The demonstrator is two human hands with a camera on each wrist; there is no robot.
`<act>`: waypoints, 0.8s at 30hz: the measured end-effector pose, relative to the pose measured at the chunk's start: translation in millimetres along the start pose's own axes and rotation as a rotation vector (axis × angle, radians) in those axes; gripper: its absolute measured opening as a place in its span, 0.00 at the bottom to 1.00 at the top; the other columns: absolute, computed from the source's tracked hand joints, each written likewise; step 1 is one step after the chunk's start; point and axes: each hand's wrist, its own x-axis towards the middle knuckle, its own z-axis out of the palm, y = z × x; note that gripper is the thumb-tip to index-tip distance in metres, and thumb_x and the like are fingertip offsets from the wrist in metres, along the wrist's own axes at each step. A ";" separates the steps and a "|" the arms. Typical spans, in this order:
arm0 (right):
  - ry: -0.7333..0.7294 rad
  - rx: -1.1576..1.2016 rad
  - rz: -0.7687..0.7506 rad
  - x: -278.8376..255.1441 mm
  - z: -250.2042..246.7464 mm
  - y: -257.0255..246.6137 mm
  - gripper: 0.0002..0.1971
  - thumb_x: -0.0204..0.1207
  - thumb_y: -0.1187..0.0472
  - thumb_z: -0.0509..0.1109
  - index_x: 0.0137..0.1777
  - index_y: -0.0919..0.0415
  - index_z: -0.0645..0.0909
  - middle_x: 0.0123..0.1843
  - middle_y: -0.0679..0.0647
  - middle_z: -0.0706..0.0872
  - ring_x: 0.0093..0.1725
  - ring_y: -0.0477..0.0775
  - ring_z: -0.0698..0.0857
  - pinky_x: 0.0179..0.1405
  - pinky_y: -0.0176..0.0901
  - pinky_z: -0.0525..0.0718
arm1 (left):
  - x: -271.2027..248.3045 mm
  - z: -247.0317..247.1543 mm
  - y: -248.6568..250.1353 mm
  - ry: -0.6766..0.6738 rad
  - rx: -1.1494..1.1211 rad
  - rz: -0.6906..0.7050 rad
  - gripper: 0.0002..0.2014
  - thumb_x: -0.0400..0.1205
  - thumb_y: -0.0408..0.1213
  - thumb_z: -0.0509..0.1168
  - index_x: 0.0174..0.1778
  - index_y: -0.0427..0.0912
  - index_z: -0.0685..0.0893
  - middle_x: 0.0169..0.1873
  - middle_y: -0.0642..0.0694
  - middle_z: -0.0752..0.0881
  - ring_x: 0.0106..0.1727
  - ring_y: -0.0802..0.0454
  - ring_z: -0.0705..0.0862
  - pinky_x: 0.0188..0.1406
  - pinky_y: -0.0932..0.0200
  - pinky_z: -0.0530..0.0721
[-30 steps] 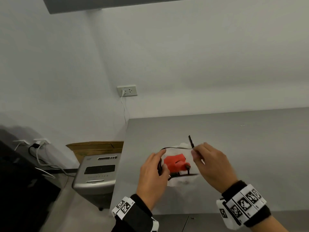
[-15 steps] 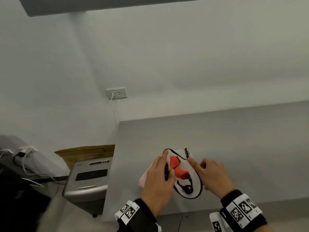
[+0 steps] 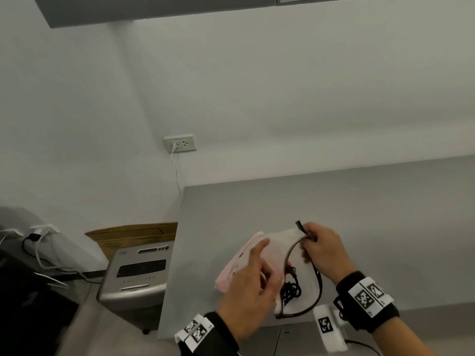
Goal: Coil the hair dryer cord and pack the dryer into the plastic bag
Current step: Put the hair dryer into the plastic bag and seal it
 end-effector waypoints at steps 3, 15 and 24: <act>-0.006 -0.035 -0.193 14.4 -11.9 -10.9 0.09 0.79 0.70 0.70 0.47 0.58 0.89 0.33 0.52 0.89 0.30 0.47 0.86 0.33 0.44 0.89 | 32.5 -39.7 -10.0 0.170 0.056 -0.102 0.23 0.89 0.51 0.57 0.81 0.62 0.64 0.42 0.53 0.85 0.38 0.59 0.88 0.47 0.54 0.91; -0.352 -0.288 -0.731 40.7 -9.5 -85.6 0.08 0.81 0.65 0.70 0.56 0.56 0.88 0.46 0.44 0.89 0.45 0.42 0.85 0.49 0.31 0.79 | 82.7 -57.6 2.1 0.080 0.098 0.128 0.14 0.85 0.40 0.67 0.67 0.55 0.84 0.55 0.58 0.90 0.51 0.62 0.88 0.52 0.71 0.83; -0.393 -0.021 -0.463 43.7 -15.6 -100.5 0.18 0.79 0.71 0.65 0.63 0.50 0.82 0.48 0.48 0.89 0.47 0.49 0.89 0.52 0.49 0.90 | 82.7 -59.0 11.4 0.305 -0.089 0.026 0.12 0.88 0.36 0.64 0.43 0.36 0.88 0.29 0.41 0.89 0.26 0.60 0.85 0.32 0.69 0.83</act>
